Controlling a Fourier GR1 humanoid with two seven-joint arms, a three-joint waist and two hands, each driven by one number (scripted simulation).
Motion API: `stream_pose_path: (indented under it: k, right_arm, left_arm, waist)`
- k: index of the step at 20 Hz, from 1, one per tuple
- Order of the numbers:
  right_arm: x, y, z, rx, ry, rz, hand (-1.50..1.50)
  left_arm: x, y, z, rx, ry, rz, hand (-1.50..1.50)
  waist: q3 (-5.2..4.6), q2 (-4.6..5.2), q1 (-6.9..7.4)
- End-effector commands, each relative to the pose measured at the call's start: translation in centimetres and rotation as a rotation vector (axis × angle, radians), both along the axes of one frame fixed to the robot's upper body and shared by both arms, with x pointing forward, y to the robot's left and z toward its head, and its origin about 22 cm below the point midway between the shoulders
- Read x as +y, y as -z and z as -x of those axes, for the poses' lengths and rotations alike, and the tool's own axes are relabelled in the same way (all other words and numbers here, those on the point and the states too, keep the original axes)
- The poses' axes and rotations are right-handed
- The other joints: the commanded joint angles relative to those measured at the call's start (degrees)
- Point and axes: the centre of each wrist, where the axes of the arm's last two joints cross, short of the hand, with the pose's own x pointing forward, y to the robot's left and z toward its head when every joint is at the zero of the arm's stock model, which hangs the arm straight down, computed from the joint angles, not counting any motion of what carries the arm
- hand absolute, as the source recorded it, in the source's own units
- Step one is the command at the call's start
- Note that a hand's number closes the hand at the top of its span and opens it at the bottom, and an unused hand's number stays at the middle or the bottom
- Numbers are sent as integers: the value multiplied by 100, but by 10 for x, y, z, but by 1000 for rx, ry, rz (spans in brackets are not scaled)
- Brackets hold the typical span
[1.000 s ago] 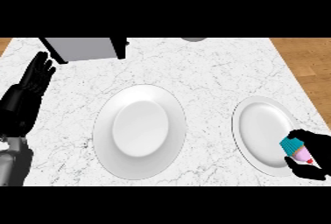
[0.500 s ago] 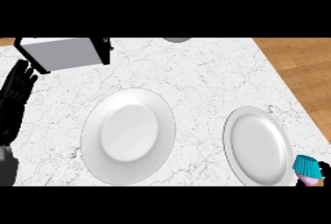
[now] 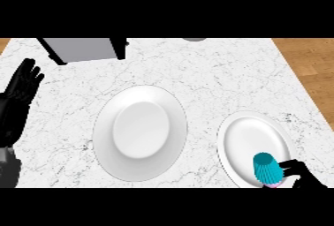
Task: Pick the cupcake from the plate and place it in the plate
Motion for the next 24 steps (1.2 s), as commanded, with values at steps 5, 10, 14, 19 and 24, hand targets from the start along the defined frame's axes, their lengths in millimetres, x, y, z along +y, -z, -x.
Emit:
stream_pose_path:
  k: [5, 10, 14, 19, 24]
  right_arm:
    - [79, -62, 26, -168, -53, -75, 150]
    - [123, -76, 27, -181, -68, -58, 150]
    - [153, -80, 19, -189, -53, -83, 150]
    - [160, -83, 5, -167, -46, -122, 150]
    - [157, -76, -9, -118, -15, -116, 150]
  left_arm:
    - [-25, 3, -6, -22, 85, 17, 0]
    - [-26, -14, -20, -31, 115, 1, 0]
    - [-35, -4, -19, -30, 143, 5, 0]
    - [-40, -14, -26, -46, 180, 19, 0]
    - [-54, -10, -27, -50, 187, 11, 0]
  waist:
    - [10, 136, 398]
    - [24, 212, 608]
    - [34, 257, 797]
    - [46, 292, 922]
    - [47, 340, 1015]
